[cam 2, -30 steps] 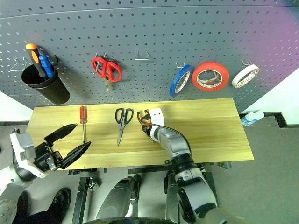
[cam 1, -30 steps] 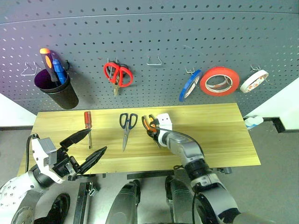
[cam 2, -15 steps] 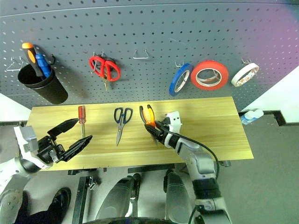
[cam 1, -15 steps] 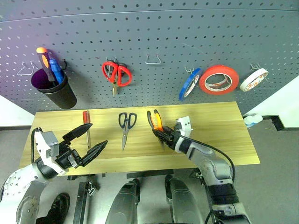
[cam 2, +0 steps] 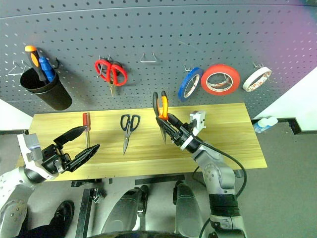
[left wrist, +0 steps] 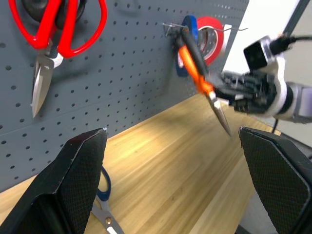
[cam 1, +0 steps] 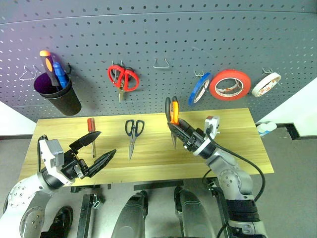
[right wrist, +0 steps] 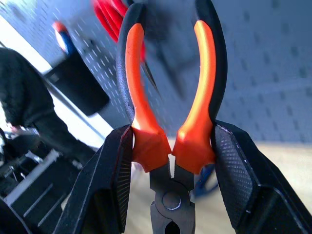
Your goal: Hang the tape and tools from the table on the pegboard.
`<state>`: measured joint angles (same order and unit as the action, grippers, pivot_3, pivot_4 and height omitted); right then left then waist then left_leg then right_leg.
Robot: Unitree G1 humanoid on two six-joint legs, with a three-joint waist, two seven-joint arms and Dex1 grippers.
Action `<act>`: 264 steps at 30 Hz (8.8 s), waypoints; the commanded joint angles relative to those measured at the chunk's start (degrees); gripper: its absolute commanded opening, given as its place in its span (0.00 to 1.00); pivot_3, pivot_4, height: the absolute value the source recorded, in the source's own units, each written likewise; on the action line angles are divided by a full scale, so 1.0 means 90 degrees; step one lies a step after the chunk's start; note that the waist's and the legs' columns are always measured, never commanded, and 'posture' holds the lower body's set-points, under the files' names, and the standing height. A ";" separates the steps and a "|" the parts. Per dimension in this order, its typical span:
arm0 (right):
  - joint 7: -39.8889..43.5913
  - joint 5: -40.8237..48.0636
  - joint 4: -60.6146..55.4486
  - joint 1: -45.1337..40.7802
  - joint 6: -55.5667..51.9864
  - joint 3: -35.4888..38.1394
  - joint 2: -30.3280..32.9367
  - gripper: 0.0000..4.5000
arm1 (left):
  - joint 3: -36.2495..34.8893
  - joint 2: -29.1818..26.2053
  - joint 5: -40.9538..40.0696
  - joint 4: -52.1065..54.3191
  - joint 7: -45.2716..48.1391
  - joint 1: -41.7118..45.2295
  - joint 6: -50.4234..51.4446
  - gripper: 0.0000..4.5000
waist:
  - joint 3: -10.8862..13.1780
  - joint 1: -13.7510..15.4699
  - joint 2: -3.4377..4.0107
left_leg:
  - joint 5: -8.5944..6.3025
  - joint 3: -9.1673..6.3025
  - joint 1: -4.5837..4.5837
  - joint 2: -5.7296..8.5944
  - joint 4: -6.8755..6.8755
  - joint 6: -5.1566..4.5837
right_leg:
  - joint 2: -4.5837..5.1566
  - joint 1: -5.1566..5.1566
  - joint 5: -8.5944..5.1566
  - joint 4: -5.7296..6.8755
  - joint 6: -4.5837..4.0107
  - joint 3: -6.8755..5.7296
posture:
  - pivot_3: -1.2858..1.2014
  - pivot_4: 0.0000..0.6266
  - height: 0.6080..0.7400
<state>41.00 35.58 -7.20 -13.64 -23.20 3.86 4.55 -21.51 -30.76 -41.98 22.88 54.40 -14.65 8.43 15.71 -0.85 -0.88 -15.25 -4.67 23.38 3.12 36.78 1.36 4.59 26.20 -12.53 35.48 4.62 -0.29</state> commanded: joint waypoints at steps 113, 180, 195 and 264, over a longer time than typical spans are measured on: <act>-0.2186 -0.3342 0.8055 -0.5661 0.7686 0.0398 -0.1265 0.46 | -0.0085 0.0225 -0.0546 0.1599 -0.1383 -0.0717 0.0375 1.00 | 0.0022 0.0016 0.0023 | 0.0058 0.0029 -0.0104 -0.0165 0.0006 0.0060 | -0.0187 -0.0084 0.0080 -0.0020 -0.0158 0.0019 | 0.58 0.45 1.00; -0.0435 0.0875 -0.2707 0.1355 0.0119 -0.0056 0.2728 0.99 | 0.1921 0.1307 0.3224 -0.1580 -0.4361 0.1853 0.1942 1.00 | 0.0012 -0.0082 -0.0012 | 0.0051 0.0107 -0.0096 -0.0211 0.0030 0.0058 | -0.0218 -0.0085 0.0099 -0.0047 -0.0121 0.0026 | 0.47 0.42 1.00; -0.0777 0.0861 -0.2861 0.1115 -0.0183 -0.0006 0.2644 0.99 | 0.2911 0.1877 0.4792 -0.2445 -0.5834 0.3275 0.3777 1.00 | 0.0205 -0.0234 -0.0074 | 0.0049 0.0115 -0.0095 -0.0216 0.0027 0.0056 | -0.0217 -0.0080 0.0102 -0.0042 -0.0112 0.0027 | 0.46 0.53 1.00; 0.0753 0.0219 -0.2332 0.1362 0.0757 0.0201 0.2781 1.00 | 0.2085 0.2721 0.4387 -0.1291 -0.5762 0.2620 0.3962 0.15 | 0.0346 -0.0346 -0.0092 | 0.0037 0.0121 0.0002 -0.0210 0.0031 0.0065 | -0.0205 0.0022 0.0092 -0.0038 -0.0076 0.0032 | 0.45 0.54 1.00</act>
<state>47.63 37.55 -27.37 -1.27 -17.91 5.53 30.10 -1.89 -6.32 -1.50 7.55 1.80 9.39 46.17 18.82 -3.96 -1.71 -14.92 -3.58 23.40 1.23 37.06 1.95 2.74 26.40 -11.70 35.15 3.94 -0.01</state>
